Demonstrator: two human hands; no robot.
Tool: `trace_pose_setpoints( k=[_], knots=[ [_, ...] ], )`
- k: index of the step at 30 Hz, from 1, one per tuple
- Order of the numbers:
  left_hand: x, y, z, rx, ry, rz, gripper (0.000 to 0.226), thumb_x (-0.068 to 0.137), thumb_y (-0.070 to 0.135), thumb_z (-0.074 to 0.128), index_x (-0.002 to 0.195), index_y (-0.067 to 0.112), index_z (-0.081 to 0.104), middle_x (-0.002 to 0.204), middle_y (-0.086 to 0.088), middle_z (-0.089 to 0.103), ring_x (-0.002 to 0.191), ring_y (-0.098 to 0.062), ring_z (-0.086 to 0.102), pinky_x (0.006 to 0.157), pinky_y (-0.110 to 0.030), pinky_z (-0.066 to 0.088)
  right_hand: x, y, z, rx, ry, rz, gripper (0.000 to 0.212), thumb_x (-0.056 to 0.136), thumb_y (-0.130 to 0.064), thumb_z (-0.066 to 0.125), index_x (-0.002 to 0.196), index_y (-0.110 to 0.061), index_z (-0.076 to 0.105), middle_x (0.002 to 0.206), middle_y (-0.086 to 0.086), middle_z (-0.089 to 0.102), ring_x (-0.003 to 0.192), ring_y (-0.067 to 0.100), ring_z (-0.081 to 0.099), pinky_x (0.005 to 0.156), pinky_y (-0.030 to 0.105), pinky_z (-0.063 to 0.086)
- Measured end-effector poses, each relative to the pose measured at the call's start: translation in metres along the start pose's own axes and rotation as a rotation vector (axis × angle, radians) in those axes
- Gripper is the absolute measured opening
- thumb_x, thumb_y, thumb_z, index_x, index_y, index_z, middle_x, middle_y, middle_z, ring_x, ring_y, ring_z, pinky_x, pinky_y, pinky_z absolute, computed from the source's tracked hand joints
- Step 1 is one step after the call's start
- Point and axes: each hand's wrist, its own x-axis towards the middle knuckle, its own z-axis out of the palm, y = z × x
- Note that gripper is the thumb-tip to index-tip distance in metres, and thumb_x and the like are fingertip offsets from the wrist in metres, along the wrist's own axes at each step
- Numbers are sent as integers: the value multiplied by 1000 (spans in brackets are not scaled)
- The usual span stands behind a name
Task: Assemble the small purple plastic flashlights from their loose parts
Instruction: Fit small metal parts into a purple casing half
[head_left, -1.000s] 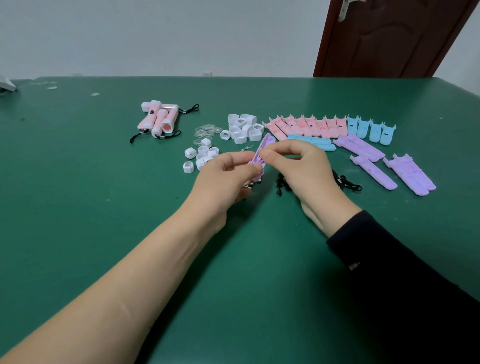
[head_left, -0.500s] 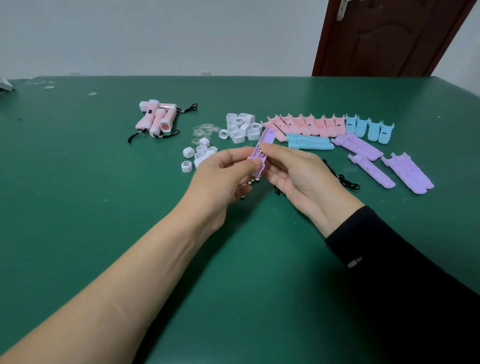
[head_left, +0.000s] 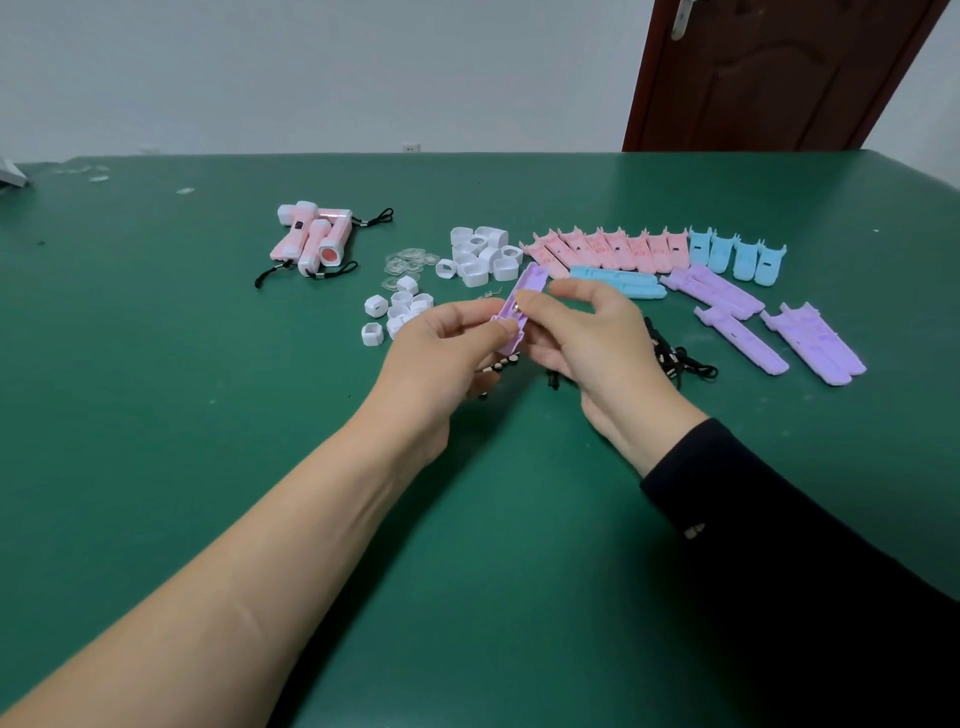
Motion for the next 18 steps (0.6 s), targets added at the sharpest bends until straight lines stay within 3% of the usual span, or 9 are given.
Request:
trace_pose_setpoints(
  k=[2,6,9,13,18],
  knots=[
    [0,0,0,9,6,-4,22,90,13,66,111,13,71,86,-3,69,62,-3,58,61,-19,44,-1,2,1,-194,28,-151,18,85,-19,68,95,-25,55,73,-4,74,67,12,71,65,28,57],
    [1,-1,-1,53,45,38,20,90,13,67,109,12,70,92,-5,73,71,-3,63,59,-17,47,-5,4,3,-532,8,-417,20,92,-19,60,77,-31,55,77,-13,66,78,15,67,76,35,54],
    [1,-1,-1,102,53,84,18,91,13,66,108,11,69,98,-10,74,77,-5,65,57,-16,48,-2,4,3,-483,-8,-371,22,93,-16,58,76,-30,56,79,-13,64,81,18,67,74,33,56],
    [0,-1,0,153,60,131,15,91,12,66,105,12,70,94,-9,75,78,-7,66,56,-16,47,-1,4,4,-373,-34,-244,20,94,-15,57,77,-26,58,82,-1,67,69,14,63,56,24,54],
    [1,-1,-1,141,54,122,17,90,12,66,106,11,70,94,-8,75,77,-4,66,53,-13,47,-2,4,6,-356,-14,-270,20,95,-15,55,78,-25,57,91,6,69,81,25,66,62,31,57]
  ],
)
